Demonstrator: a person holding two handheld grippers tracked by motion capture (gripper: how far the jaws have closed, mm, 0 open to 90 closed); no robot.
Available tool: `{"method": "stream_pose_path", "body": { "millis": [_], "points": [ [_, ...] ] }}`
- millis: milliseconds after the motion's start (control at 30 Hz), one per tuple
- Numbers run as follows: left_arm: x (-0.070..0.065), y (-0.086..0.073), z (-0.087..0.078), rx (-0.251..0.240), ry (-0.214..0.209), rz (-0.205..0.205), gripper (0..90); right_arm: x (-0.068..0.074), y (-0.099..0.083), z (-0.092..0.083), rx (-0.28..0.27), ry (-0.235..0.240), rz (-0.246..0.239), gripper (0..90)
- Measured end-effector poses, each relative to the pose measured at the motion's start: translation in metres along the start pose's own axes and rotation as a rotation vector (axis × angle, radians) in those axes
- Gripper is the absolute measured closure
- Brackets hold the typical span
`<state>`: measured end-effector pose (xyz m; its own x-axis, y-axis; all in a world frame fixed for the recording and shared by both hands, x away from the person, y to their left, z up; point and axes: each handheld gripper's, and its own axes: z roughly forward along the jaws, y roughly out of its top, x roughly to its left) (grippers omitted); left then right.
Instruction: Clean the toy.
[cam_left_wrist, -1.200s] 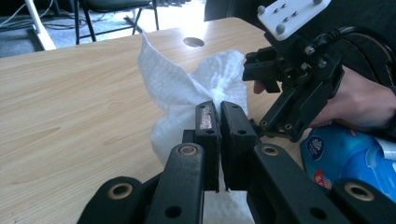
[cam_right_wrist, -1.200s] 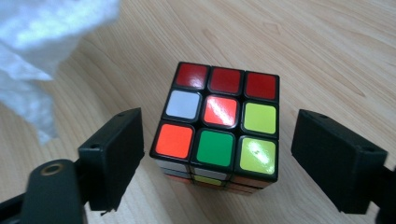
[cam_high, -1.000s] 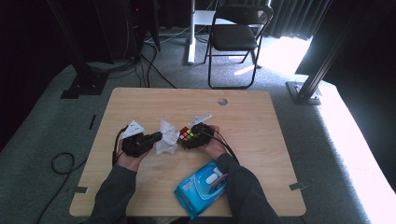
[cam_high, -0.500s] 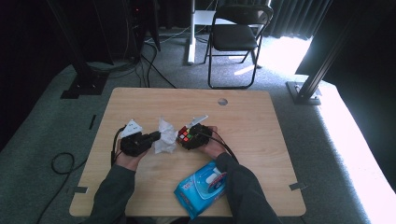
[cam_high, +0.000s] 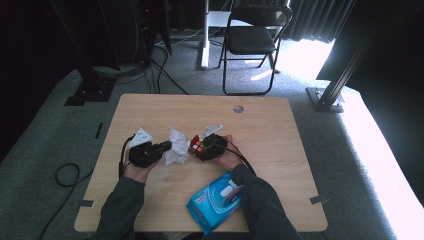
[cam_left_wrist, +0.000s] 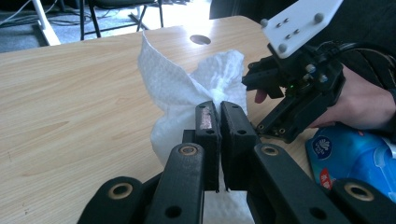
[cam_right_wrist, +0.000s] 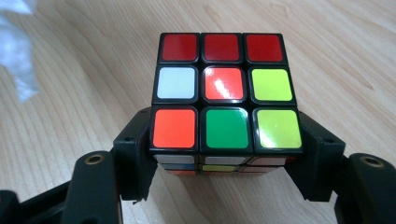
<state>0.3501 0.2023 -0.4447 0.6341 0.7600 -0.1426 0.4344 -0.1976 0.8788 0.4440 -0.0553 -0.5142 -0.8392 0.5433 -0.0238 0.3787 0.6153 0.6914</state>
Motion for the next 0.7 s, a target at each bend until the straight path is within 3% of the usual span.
{"method": "stream_pose_path", "body": {
  "millis": [400,700],
  "points": [
    [0.002,0.006,0.005,0.002,0.033,0.018,86.9,0.004,0.000,-0.008,-0.060,-0.005,-0.037,34.1],
    [0.005,0.014,0.030,0.007,0.054,0.012,87.0,0.005,0.001,-0.009,-0.067,-0.001,-0.042,34.1]
  ]
}}
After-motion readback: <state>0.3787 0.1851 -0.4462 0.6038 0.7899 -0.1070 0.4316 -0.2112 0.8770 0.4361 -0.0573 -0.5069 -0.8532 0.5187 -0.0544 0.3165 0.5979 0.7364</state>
